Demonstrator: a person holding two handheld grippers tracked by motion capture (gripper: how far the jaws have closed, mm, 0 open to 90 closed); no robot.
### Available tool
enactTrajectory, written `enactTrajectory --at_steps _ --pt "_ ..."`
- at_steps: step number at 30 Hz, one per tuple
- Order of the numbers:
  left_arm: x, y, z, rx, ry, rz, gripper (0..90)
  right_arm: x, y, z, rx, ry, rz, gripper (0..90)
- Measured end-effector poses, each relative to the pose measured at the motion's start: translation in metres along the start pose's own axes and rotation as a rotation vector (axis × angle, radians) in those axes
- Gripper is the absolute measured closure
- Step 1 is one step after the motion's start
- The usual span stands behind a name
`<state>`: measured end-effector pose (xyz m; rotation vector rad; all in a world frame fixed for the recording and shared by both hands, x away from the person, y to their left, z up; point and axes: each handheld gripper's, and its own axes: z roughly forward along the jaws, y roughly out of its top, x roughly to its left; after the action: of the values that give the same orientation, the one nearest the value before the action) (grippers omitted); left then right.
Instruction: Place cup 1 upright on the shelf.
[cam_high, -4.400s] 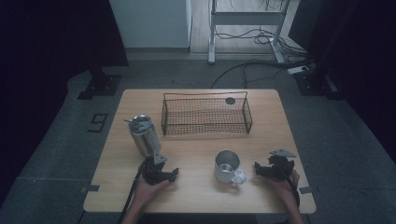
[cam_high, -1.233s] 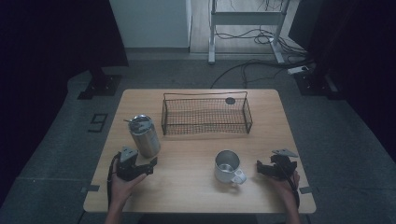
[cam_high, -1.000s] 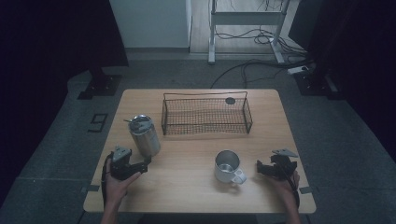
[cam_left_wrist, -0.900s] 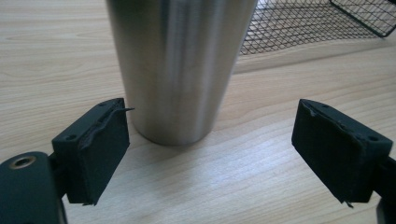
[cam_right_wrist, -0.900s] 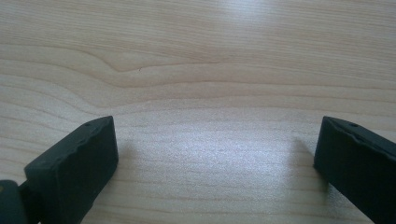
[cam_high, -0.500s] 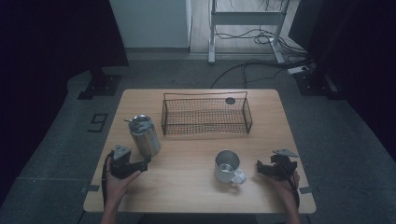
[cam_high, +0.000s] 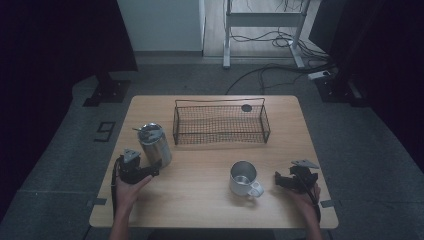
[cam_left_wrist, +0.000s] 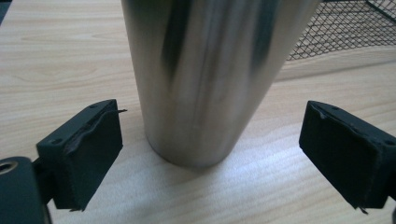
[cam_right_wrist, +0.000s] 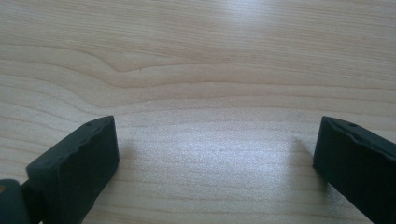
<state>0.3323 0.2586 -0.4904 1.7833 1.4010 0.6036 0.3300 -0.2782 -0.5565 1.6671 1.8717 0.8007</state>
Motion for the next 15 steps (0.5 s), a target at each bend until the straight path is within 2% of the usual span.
enactTrajectory --at_steps 4,9,15 --pt "0.0013 0.005 0.0008 -0.01 0.011 -0.011 5.2 -0.0001 -0.0003 -0.0005 -0.001 0.003 -0.005 0.9" --pt "0.0042 0.0072 0.0042 0.003 0.001 -0.017 5.5 -0.0001 -0.0002 -0.0005 -0.001 0.003 -0.004 0.9" --pt "0.0011 0.0105 0.0073 0.006 -0.01 0.006 5.4 -0.0001 -0.0003 -0.0005 -0.001 0.003 -0.004 0.9"
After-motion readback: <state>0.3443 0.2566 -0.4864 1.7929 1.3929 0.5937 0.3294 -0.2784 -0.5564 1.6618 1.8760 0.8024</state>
